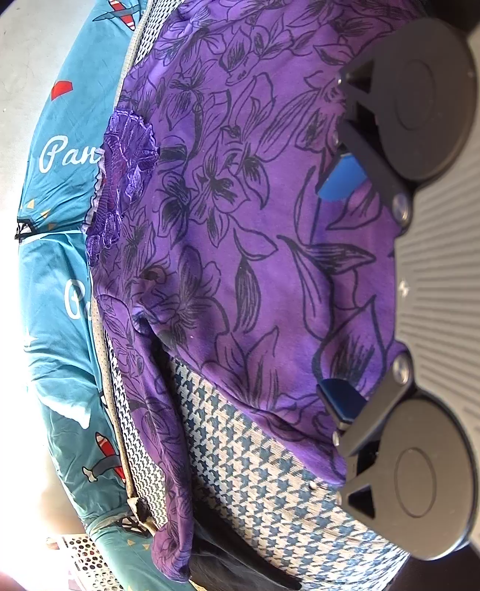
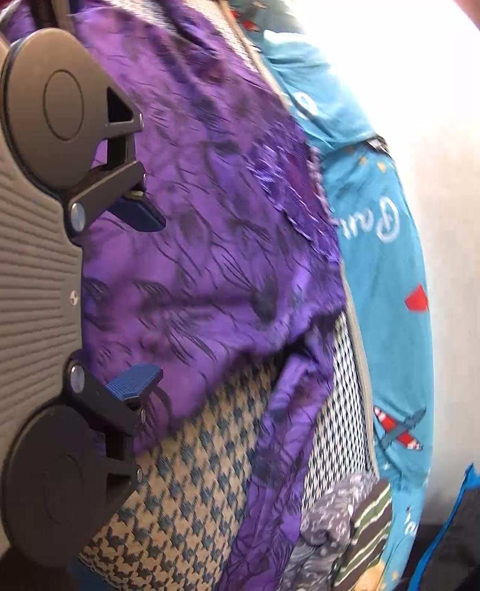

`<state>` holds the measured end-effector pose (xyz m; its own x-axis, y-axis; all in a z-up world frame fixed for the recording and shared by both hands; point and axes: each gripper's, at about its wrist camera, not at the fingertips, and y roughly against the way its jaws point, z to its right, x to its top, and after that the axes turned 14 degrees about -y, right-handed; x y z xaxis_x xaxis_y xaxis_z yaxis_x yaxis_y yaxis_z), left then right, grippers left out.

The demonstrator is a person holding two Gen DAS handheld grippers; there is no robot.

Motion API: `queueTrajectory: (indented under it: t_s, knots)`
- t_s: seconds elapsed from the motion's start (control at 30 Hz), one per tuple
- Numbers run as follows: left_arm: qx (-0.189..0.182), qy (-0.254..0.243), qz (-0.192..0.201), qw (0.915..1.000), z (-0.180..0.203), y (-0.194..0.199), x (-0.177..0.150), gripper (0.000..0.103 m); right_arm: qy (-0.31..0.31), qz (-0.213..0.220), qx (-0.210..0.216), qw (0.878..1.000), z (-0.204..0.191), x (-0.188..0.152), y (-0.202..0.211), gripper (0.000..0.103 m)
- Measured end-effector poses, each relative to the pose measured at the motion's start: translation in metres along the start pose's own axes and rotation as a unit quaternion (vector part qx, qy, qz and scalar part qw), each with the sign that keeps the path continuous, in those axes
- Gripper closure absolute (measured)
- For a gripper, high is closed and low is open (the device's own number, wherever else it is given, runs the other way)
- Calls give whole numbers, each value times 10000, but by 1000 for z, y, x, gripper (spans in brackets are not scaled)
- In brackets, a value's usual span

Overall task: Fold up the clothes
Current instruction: 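Swing the right gripper toward the striped folded garment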

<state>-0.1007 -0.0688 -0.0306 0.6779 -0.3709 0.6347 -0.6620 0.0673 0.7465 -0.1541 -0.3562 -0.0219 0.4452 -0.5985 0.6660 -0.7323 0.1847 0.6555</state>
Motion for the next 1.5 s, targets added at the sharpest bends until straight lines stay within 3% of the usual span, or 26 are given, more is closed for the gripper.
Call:
queueTrajectory:
  t_s: [0.17, 0.33, 0.57, 0.83, 1.07, 1.2, 1.33, 1.47, 1.5]
  knots:
    - [-28, -106, 31, 9999, 4, 0, 3, 0, -709, 210, -234, 9970, 32, 44, -5, 25]
    - [-102, -134, 3, 9999, 9, -3, 5, 0, -1050, 609, -748, 9898, 78, 103, -6, 25]
    - [-211, -203, -28, 9996, 17, -9, 15, 0, -1882, 900, -1523, 9661, 155, 151, 1, 25]
    - [-215, -445, 37, 9988, 17, -23, 56, 0, -2124, 833, -2075, 9513, 197, 159, 0, 25]
    - [140, -1069, 339, 9936, 0, -30, 101, 0, -2325, 743, -2336, 9412, 213, 159, -5, 25]
    - [273, -890, 420, 9948, -22, -30, 107, 0, -2510, 733, -2499, 9323, 228, 159, -6, 25]
    - [-117, -218, 218, 9995, -40, -36, 102, 0, -2811, 526, -2393, 9279, 244, 157, -11, 25]
    - [-201, -139, 174, 9996, -39, -36, 96, 0, -2913, 435, -2355, 9262, 247, 155, -16, 24]
    - [-190, -166, 170, 9995, -37, -37, 96, 0, -2847, 452, -2370, 9278, 245, 155, -17, 30]
